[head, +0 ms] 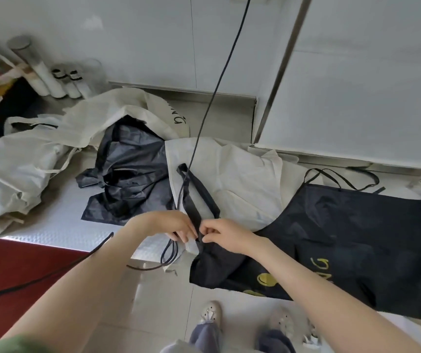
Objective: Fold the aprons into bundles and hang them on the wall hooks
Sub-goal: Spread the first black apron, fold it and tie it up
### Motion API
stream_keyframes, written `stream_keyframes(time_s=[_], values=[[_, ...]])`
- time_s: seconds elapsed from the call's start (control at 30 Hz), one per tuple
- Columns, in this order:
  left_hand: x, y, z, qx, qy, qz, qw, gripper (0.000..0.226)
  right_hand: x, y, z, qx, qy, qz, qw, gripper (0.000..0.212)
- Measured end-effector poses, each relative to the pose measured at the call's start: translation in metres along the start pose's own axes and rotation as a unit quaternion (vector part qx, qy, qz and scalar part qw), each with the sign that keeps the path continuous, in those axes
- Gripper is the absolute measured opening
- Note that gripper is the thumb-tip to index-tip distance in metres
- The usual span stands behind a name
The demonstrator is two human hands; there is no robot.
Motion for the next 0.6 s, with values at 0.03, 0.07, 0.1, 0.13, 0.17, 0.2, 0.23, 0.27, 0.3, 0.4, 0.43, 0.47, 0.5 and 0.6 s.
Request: stream_keyframes(time_s=[0.03,0.07,0.1,0.13,0.17,0.2,0.23,0.27,0.3,0.4,0.43,0.47,0.5,0.6], values=[[0.003,0.004,0.001,0.019,0.015,0.045,0.999,0.028,0.006,-0.001,-0.002,-0.012,-0.008,-0.008,1.000,0.020],[0.005,0.008,0.002,0.033,0.038,0.091,0.995,0.020,0.012,-0.001,-0.004,-0.023,-0.015,-0.013,1.000,0.023],[0.004,0.012,0.005,0.045,0.059,0.124,0.990,0.011,0.017,-0.001,-0.006,-0.033,-0.023,-0.017,0.999,0.024],[0.003,0.017,0.007,0.052,0.072,0.140,0.986,0.010,0.019,-0.002,-0.007,-0.043,-0.030,-0.021,0.998,0.022],[0.004,0.021,0.006,0.047,0.071,0.135,0.987,0.013,0.021,-0.002,-0.007,-0.054,-0.036,-0.025,0.998,0.016],[0.007,0.025,0.004,0.033,0.060,0.109,0.992,0.015,0.022,-0.002,-0.007,-0.064,-0.038,-0.031,0.997,0.012],[0.010,0.028,0.000,0.014,0.048,0.075,0.996,0.015,0.022,-0.002,-0.007,-0.074,-0.035,-0.040,0.996,0.009],[0.010,0.031,-0.003,-0.004,0.044,0.053,0.998,0.014,0.021,-0.002,-0.006,-0.084,-0.030,-0.045,0.995,0.010],[0.011,0.033,-0.006,-0.020,0.042,0.049,0.998,0.012,0.017,-0.003,-0.004,-0.096,-0.019,-0.042,0.994,0.015],[0.024,0.036,-0.015,-0.045,0.007,0.127,0.991,0.013,-0.003,-0.008,0.010,-0.129,0.029,0.056,0.990,0.037],[0.028,0.037,-0.017,-0.046,-0.004,0.156,0.987,0.013,-0.011,-0.010,0.018,-0.138,0.044,0.096,0.985,0.042],[0.030,0.037,-0.020,-0.050,-0.012,0.172,0.984,0.013,-0.021,-0.011,0.026,-0.151,0.060,0.118,0.980,0.045],[0.031,0.037,-0.022,-0.057,-0.019,0.185,0.981,0.015,-0.030,-0.012,0.035,-0.169,0.073,0.125,0.975,0.047],[0.031,0.043,-0.022,-0.063,-0.028,0.222,0.973,0.020,-0.049,-0.009,0.059,-0.212,0.087,0.108,0.967,0.046]])
Point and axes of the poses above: each hand's wrist, its own z-axis away from the middle knuckle, its own y-axis out of the palm, x = y × z, the point moved 7 cm from there along -z, towards the middle knuckle, and after that the axes turned 9 degrees about x, right-handed, at the moved point
